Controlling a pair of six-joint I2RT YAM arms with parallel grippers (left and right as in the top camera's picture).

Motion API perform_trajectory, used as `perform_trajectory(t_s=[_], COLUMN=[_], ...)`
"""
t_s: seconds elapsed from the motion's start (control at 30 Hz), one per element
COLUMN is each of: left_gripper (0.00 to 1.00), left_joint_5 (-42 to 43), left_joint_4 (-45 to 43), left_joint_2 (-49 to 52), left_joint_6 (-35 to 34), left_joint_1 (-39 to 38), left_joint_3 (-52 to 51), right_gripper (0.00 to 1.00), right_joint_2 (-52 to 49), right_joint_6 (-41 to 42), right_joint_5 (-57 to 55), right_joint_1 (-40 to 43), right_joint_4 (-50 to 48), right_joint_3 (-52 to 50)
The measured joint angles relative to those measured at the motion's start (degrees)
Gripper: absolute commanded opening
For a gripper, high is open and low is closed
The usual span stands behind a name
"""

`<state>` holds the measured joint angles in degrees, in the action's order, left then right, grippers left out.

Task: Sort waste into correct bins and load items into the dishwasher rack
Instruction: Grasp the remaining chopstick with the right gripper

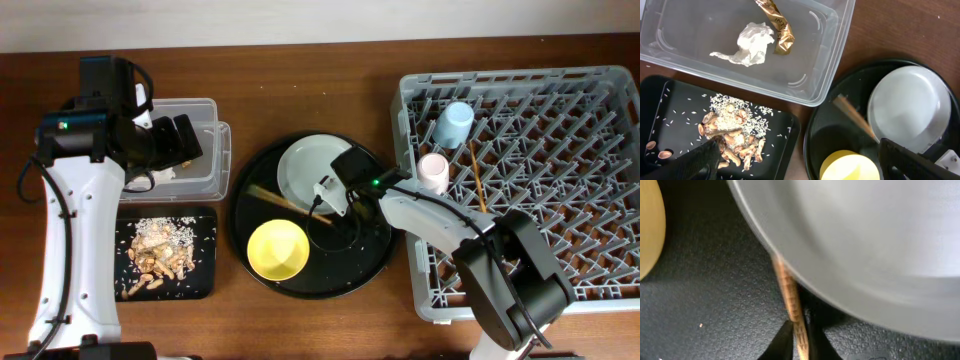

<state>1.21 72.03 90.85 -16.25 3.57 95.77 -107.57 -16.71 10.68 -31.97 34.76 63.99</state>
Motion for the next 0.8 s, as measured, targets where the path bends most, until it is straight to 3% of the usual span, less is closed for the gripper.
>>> perform_trajectory(t_s=[0.3,0.53,0.8], left_gripper=[1.00,1.00,1.00], left_joint_5=[0.0,0.0,0.0], left_joint_4=[0.0,0.0,0.0], left_joint_2=[0.0,0.0,0.0], left_joint_6=[0.0,0.0,0.0], left_joint_1=[0.0,0.0,0.0], left_joint_3=[0.0,0.0,0.0], right_gripper=[0.04,0.04,0.04], right_joint_2=[-0.3,-1.9,-2.3], right_joint_6=[0.2,-0.1,-3.5], right_joint_5=[-0.1,0.6,8.9], right_joint_1=[0.0,0.0,0.0], right_joint_4=[1.3,11.1,17.5], right_joint_3=[0.7,5.0,9.7])
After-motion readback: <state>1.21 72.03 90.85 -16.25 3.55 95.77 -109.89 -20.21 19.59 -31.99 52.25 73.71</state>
